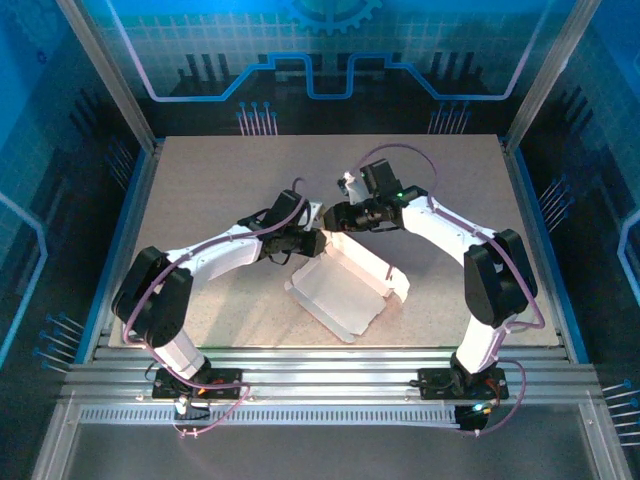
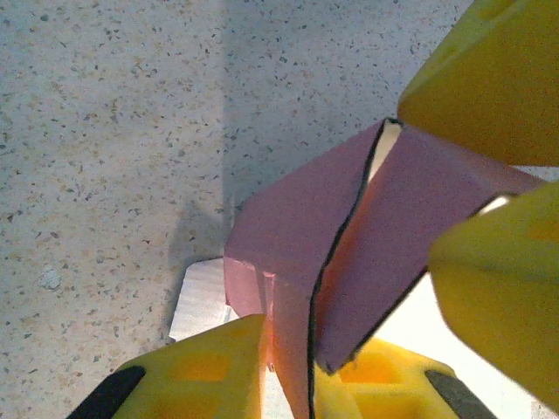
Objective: Fold the paper box
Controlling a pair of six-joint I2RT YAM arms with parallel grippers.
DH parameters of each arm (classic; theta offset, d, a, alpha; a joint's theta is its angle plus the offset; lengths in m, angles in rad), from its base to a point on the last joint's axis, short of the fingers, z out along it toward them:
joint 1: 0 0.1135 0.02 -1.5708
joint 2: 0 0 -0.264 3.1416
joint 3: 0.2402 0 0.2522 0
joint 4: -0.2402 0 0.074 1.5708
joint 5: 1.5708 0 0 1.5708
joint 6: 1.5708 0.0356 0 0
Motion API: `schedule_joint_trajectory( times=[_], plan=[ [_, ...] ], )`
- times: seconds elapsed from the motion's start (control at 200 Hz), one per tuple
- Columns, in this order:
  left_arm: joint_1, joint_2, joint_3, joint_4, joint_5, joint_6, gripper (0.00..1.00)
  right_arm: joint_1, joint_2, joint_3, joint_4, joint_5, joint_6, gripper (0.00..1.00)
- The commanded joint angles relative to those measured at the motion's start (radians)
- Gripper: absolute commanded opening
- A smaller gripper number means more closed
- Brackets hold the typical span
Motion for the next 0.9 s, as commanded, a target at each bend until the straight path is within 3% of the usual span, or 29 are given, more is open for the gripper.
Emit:
schedule_joint_trajectory(
  times=[0.0,0.69,0.896],
  plan=[
    [-0.021,0.019,0.033,-0.016,0.011,0.006,0.18,0.013,-0.030,-0.011,-0.044,0.023,-0.046,0.51],
    [-0.056,0.036,0.053,-0.013,-0.022,-0.002,0.16,-0.060,-0.130,-0.031,0.030,-0.023,0.028,0.72],
    [-0.061,0.035,0.052,-0.012,-0.023,-0.007,0.16,-0.091,-0.118,-0.036,0.054,0.004,0.074,0.73]
  ],
)
